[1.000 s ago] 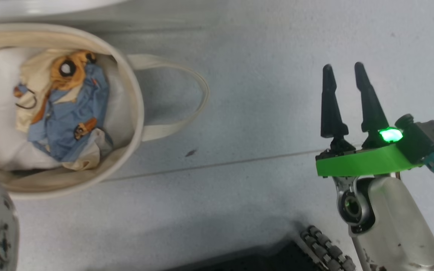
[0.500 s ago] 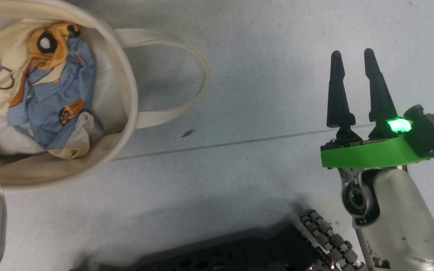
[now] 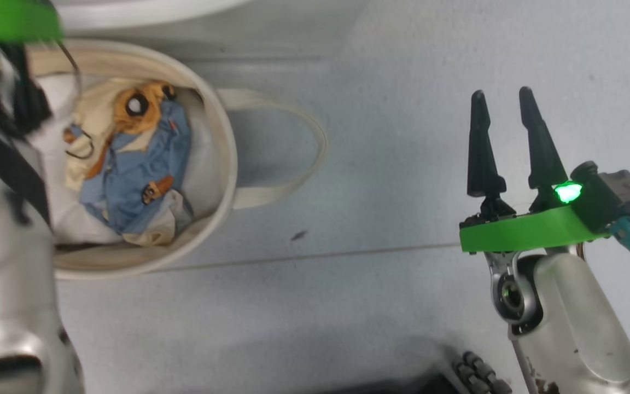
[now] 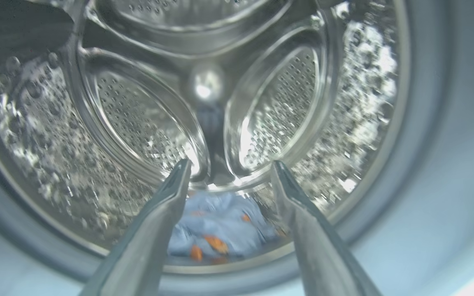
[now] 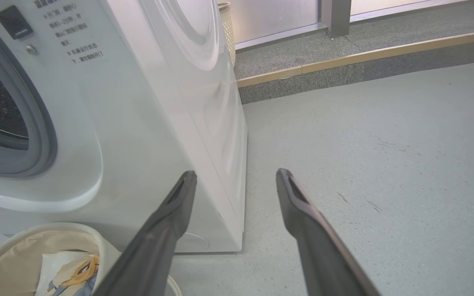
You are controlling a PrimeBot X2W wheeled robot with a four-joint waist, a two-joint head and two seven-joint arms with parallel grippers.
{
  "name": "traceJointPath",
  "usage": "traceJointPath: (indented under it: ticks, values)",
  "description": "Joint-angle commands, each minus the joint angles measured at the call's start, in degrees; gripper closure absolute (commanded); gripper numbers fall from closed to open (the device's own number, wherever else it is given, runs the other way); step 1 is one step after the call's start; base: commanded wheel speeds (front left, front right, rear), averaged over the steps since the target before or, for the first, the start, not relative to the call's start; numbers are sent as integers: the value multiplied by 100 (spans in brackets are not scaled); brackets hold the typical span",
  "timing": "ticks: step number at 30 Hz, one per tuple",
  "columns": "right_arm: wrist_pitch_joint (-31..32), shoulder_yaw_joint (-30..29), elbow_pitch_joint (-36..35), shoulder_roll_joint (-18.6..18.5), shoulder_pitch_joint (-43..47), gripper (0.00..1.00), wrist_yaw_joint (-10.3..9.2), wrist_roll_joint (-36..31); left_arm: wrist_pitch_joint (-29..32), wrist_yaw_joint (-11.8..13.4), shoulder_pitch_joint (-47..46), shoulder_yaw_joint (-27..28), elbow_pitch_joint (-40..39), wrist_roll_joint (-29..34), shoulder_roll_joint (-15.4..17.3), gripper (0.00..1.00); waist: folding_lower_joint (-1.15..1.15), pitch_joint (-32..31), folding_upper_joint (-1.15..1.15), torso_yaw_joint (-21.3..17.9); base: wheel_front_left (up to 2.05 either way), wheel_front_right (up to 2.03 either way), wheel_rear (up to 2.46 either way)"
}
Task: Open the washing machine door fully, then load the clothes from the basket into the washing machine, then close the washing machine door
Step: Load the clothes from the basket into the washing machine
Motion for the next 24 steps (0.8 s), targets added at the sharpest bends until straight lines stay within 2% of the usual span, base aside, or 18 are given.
traceJointPath:
  ticks: [1, 12, 18, 24]
  values:
    - [-70, 133, -124, 16, 272, 0, 0, -36, -25, -24, 299, 42, -229, -5, 147, 0, 1, -448, 0, 165, 0, 0, 0]
    - [-70, 97, 137, 16, 831, 0, 0, -7, -25, -132, 2900, -101, -842, -175, -498, 0, 1, -2001, 0, 493, 0, 0, 0]
    - [-70, 137, 198, 16, 1186, 0, 0, -23, -25, -66, 4110, -553, -1265, -130, -584, 0, 1, -2674, 0, 669, 0, 0, 0]
    - [-70, 123, 229, 16, 1563, 0, 0, 74, -25, 130, 4993, -810, -1709, -406, -596, 0, 1, -3163, 0, 758, 0, 0, 0]
